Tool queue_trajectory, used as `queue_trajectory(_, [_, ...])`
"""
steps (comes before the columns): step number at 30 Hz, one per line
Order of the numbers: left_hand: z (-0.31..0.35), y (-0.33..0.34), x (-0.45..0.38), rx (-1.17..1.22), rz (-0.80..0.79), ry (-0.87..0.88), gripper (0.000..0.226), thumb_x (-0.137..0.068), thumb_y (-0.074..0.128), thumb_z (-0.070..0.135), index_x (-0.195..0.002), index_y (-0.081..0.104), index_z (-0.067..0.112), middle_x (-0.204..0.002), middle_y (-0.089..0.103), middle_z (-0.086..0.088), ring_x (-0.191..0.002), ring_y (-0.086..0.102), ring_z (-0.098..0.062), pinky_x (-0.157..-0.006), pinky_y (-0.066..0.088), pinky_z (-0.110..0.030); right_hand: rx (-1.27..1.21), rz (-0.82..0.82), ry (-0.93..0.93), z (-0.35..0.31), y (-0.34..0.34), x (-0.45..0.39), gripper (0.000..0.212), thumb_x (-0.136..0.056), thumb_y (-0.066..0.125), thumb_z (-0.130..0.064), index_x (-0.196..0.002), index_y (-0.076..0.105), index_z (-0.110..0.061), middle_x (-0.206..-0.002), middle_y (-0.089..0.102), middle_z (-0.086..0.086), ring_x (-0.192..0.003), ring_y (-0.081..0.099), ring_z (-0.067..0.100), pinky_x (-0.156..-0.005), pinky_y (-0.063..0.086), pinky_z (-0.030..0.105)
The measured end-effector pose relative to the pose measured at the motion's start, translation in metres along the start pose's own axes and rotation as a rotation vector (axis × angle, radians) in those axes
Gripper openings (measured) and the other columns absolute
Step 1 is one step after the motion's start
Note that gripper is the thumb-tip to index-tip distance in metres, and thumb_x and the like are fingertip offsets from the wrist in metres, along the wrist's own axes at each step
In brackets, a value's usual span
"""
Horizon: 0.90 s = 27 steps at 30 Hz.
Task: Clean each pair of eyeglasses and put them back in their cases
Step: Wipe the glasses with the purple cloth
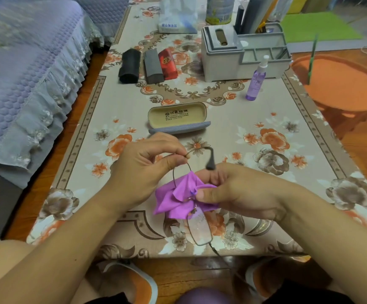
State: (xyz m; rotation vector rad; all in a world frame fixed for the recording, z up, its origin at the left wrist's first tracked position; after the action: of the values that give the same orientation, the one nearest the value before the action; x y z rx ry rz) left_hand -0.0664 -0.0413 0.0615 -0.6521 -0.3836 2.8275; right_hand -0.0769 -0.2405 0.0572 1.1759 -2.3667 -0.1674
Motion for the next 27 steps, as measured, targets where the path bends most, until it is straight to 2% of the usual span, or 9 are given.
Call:
queue_trajectory(3, [0.002, -0.001, -0.001, 0.006, 0.015, 0.004, 0.009, -0.086, 0.076, 0.013, -0.094, 0.074, 0.016, -0.091, 0.072, -0.003, -0.094, 0.068, -0.023, -0.087, 0.051, -0.03, -0.092, -0.07, -0.028, -0.003, 0.002, -0.002, 0.029, -0.096, 0.05, 0.007, -0.122, 0.064, 0.006, -0.115, 0.066, 0.02, -0.109, 0.06, 0.03, -0.105, 0.042, 0.039])
queue_trajectory(7, [0.004, 0.005, 0.001, -0.037, -0.025, 0.034, 0.005, -0.087, 0.073, 0.016, -0.091, 0.075, 0.014, -0.09, 0.072, -0.005, -0.093, 0.068, -0.026, -0.086, 0.052, -0.035, -0.189, -0.112, -0.008, -0.012, -0.001, -0.001, 0.036, -0.094, 0.045, 0.003, -0.126, 0.058, 0.01, -0.122, 0.059, 0.026, -0.114, 0.054, 0.034, -0.102, 0.045, 0.037])
queue_trajectory(13, [0.006, 0.007, 0.003, -0.051, -0.042, 0.06, 0.006, -0.086, 0.074, 0.016, -0.09, 0.077, 0.012, -0.089, 0.073, -0.003, -0.094, 0.067, -0.027, -0.086, 0.052, -0.038, -0.112, -0.117, 0.009, -0.006, -0.001, 0.001, 0.031, -0.096, 0.049, 0.006, -0.126, 0.056, 0.008, -0.118, 0.056, 0.026, -0.112, 0.049, 0.039, -0.104, 0.038, 0.05])
queue_trajectory(16, [0.006, 0.01, 0.004, -0.08, -0.069, 0.071, 0.007, -0.087, 0.075, 0.012, -0.089, 0.078, 0.006, -0.088, 0.072, -0.003, -0.093, 0.067, -0.027, -0.084, 0.052, -0.037, -0.102, -0.077, 0.023, -0.01, -0.001, 0.003, 0.036, -0.092, 0.046, 0.019, -0.126, 0.055, 0.009, -0.115, 0.055, 0.027, -0.106, 0.054, 0.035, -0.09, 0.055, 0.033])
queue_trajectory(19, [0.007, 0.009, 0.003, -0.088, -0.084, 0.074, 0.004, -0.087, 0.074, 0.007, -0.089, 0.077, 0.007, -0.088, 0.071, -0.003, -0.092, 0.066, -0.028, -0.084, 0.051, -0.036, -0.076, -0.04, 0.041, -0.011, 0.001, 0.004, 0.042, -0.088, 0.035, 0.028, -0.11, 0.062, 0.005, -0.091, 0.067, 0.012, -0.081, 0.067, 0.015, -0.071, 0.055, 0.021])
queue_trajectory(21, [0.008, 0.009, 0.003, -0.101, -0.09, 0.081, 0.005, -0.087, 0.074, 0.008, -0.089, 0.078, 0.008, -0.087, 0.071, -0.003, -0.092, 0.066, -0.027, -0.084, 0.052, -0.038, -0.072, -0.079, 0.031, -0.013, 0.005, 0.005, 0.037, -0.09, 0.041, 0.019, -0.102, 0.067, -0.004, -0.09, 0.071, 0.006, -0.085, 0.068, 0.015, -0.079, 0.055, 0.024])
queue_trajectory(23, [0.008, 0.01, 0.003, -0.088, -0.091, 0.082, 0.004, -0.087, 0.075, 0.009, -0.09, 0.078, 0.01, -0.088, 0.072, -0.001, -0.092, 0.066, -0.027, -0.084, 0.052, -0.04, -0.116, -0.101, 0.032, -0.014, 0.007, 0.005, 0.022, -0.094, 0.053, 0.001, -0.106, 0.07, -0.005, -0.103, 0.073, 0.012, -0.099, 0.068, 0.022, -0.093, 0.055, 0.033])
queue_trajectory(25, [0.009, 0.011, 0.003, -0.076, -0.083, 0.077, 0.005, -0.086, 0.076, 0.009, -0.09, 0.078, 0.012, -0.088, 0.072, 0.001, -0.092, 0.066, -0.026, -0.084, 0.052, -0.039, -0.118, -0.074, 0.022, -0.013, 0.007, 0.004, 0.017, -0.097, 0.056, -0.003, -0.104, 0.071, -0.004, -0.1, 0.074, 0.012, -0.095, 0.07, 0.021, -0.09, 0.057, 0.031])
queue_trajectory(27, [0.008, 0.011, 0.003, -0.083, -0.085, 0.072, 0.005, -0.085, 0.076, 0.007, -0.089, 0.078, 0.009, -0.088, 0.071, 0.001, -0.092, 0.066, -0.026, -0.083, 0.052, -0.037, -0.084, -0.036, -0.004, -0.011, 0.007, 0.002, 0.018, -0.097, 0.051, 0.007, -0.101, 0.067, 0.001, -0.092, 0.072, 0.011, -0.086, 0.07, 0.018, -0.084, 0.058, 0.027])
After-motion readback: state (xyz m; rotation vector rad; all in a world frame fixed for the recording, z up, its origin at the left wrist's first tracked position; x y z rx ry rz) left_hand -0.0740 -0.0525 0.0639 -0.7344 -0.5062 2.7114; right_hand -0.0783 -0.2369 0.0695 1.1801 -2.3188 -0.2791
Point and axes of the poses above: each hand's wrist, its own x-axis away from the middle knuckle, its own y-axis out of the palm, z = x × y, the point moved 2 cm from there along -x, towards the middle knuckle
